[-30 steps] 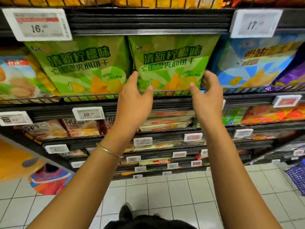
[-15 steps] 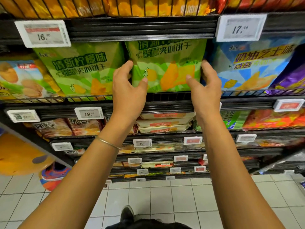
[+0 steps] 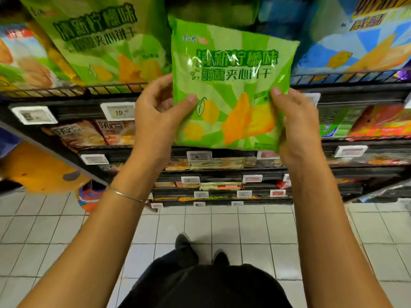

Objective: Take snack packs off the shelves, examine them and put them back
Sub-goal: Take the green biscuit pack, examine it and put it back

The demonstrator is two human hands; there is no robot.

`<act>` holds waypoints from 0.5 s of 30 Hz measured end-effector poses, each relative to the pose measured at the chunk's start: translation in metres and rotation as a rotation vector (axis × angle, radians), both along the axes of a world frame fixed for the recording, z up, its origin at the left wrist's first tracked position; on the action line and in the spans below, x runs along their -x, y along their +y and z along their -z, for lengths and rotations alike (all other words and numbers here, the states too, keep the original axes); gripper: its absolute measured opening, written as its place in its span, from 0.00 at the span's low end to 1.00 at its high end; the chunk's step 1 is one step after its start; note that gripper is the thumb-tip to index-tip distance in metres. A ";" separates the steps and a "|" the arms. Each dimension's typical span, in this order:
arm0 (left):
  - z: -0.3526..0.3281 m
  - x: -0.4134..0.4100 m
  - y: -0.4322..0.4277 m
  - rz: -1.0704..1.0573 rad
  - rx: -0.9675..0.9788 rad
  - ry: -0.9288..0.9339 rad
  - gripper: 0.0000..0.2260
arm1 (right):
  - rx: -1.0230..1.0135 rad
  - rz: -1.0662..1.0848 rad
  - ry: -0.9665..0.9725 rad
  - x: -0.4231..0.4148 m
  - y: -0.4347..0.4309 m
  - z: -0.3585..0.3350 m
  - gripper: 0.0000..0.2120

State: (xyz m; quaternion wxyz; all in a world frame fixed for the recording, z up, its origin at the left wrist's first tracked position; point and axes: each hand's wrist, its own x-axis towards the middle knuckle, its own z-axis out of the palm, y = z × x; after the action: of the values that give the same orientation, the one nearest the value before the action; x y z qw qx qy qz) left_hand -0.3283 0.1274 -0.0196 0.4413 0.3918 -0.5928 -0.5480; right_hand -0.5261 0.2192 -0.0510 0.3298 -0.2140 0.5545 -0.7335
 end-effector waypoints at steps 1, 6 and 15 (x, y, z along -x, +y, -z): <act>0.009 -0.008 0.005 0.007 -0.054 0.008 0.24 | 0.008 -0.070 -0.044 -0.002 0.007 0.009 0.07; 0.054 -0.041 0.035 0.045 -0.314 0.046 0.14 | -0.067 -0.241 -0.104 -0.023 0.042 0.056 0.13; 0.105 -0.116 0.093 -0.051 -0.630 0.103 0.23 | -0.265 -0.230 0.003 -0.091 0.102 0.091 0.10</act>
State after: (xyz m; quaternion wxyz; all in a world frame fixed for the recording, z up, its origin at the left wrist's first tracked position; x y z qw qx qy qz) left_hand -0.2120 0.2204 -0.1249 0.3416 0.4956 -0.3608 -0.7124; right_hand -0.4352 0.3215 -0.1425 0.4359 -0.2317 0.6189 -0.6110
